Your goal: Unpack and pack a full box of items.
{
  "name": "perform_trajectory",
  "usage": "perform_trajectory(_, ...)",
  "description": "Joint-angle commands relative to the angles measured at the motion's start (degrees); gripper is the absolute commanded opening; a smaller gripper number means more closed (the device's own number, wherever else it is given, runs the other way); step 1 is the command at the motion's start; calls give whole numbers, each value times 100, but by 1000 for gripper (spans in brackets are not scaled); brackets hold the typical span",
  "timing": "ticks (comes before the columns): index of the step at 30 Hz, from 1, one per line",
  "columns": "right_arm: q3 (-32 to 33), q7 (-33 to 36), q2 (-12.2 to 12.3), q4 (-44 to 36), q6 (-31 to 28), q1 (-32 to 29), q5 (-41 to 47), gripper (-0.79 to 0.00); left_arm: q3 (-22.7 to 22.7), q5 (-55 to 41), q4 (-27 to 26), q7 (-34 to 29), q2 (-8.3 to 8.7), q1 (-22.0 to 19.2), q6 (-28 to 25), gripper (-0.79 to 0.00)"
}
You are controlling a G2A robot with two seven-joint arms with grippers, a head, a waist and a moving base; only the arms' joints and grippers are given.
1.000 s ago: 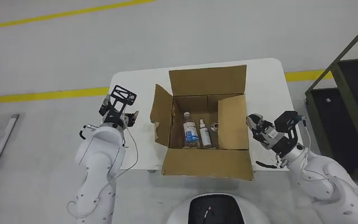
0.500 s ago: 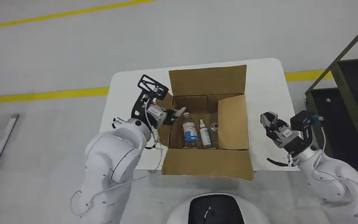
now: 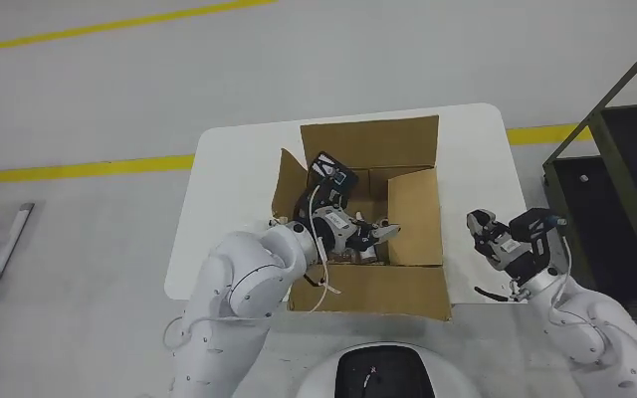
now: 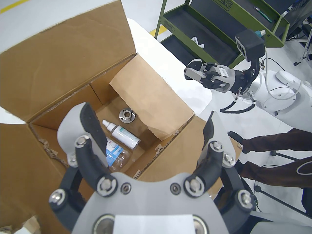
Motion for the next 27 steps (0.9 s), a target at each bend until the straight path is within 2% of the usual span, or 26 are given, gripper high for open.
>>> perform_trajectory(1, -143, -90, -17, 142, 37, 70, -139, -785, 0, -5, 0, 0, 0, 0, 0, 0)
perform_trajectory(9, -857, -47, -99, 903, -149, 559, -350, -785, 0, -5, 0, 0, 0, 0, 0, 0)
perform_trajectory(12, -1050, -80, -132, 1070, -179, 720, -354, -785, 92, -128, 44, 262, -11, 48, -68, 0)
perform_trajectory(20, -1493, -209, -220, 1342, -117, 1023, -444, -785, 752, -566, 859, 497, -170, -485, 443, 0)
perform_trajectory(27, -1496, -301, -236, 1322, 32, 997, -502, -785, 947, -1179, 1781, 479, -262, -631, 905, 0)
